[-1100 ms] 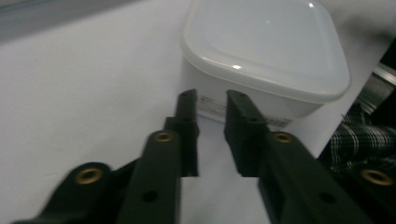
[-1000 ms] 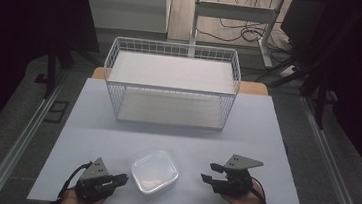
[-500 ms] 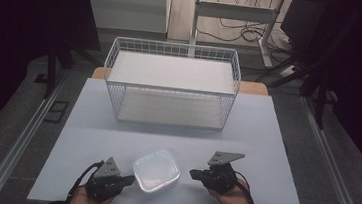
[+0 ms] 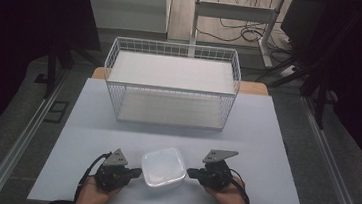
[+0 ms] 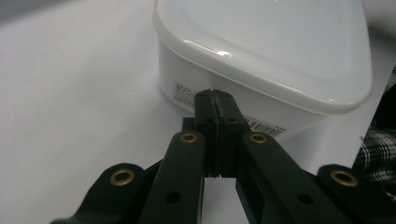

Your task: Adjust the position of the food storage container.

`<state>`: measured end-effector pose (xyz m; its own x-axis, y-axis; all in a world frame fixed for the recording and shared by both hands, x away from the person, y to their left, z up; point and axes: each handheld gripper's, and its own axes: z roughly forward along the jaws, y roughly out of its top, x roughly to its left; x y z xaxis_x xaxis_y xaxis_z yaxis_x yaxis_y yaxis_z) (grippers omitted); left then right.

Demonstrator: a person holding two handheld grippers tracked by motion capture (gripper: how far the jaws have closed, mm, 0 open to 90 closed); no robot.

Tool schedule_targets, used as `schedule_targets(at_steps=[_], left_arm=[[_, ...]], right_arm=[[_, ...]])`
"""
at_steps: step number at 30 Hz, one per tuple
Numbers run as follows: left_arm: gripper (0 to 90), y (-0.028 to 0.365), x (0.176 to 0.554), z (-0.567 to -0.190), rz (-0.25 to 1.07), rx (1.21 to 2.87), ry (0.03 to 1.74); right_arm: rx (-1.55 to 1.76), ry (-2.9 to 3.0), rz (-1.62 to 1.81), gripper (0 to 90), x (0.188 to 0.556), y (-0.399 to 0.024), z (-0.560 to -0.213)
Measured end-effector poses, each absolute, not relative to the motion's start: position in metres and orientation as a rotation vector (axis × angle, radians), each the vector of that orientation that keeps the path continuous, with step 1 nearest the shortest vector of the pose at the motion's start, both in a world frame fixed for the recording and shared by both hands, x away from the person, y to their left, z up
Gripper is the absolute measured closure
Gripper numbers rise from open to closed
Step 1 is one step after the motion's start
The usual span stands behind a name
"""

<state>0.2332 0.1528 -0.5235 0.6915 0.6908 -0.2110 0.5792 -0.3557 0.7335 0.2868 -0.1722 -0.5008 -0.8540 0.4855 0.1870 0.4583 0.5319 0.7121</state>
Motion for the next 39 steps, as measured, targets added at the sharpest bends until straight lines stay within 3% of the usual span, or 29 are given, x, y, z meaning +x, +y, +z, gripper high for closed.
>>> schedule_targets(at_steps=[13,22,25,26,30,31,33,35,36,39], left_arm=[[89.9,0.140,0.261,-0.523,0.198,2.056,0.985],[87.8,0.143,0.253,-0.518,0.237,2.072,0.969],[82.5,0.150,0.248,-0.516,0.271,2.059,0.971],[73.9,0.154,0.245,-0.516,0.285,2.049,0.969],[60.3,0.160,0.240,-0.515,0.304,2.037,0.958],[60.3,0.162,0.239,-0.515,0.307,2.034,0.952],[47.0,0.165,0.236,-0.515,0.329,2.019,0.935],[42.6,0.165,0.235,-0.515,0.335,2.019,0.930],[34.4,0.164,0.235,-0.516,0.346,2.018,0.927],[25.1,0.165,0.235,-0.517,0.351,2.018,0.917]], right_arm=[[0.890,2.677,1.224,88.5,0.290,-0.177,-0.503],[0.859,2.637,1.205,87.6,0.287,-0.179,-0.499],[0.843,2.601,1.216,84.2,0.286,-0.186,-0.495],[0.843,2.581,1.224,80.3,0.286,-0.190,-0.494],[0.838,2.558,1.213,73.5,0.286,-0.197,-0.492],[0.820,2.552,1.213,70.4,0.285,-0.199,-0.492],[0.784,2.535,1.193,60.0,0.281,-0.203,-0.491],[0.768,2.530,1.186,56.7,0.280,-0.204,-0.491],[0.753,2.521,1.177,48.3,0.278,-0.205,-0.491],[0.742,2.515,1.157,38.0,0.276,-0.206,-0.493]])
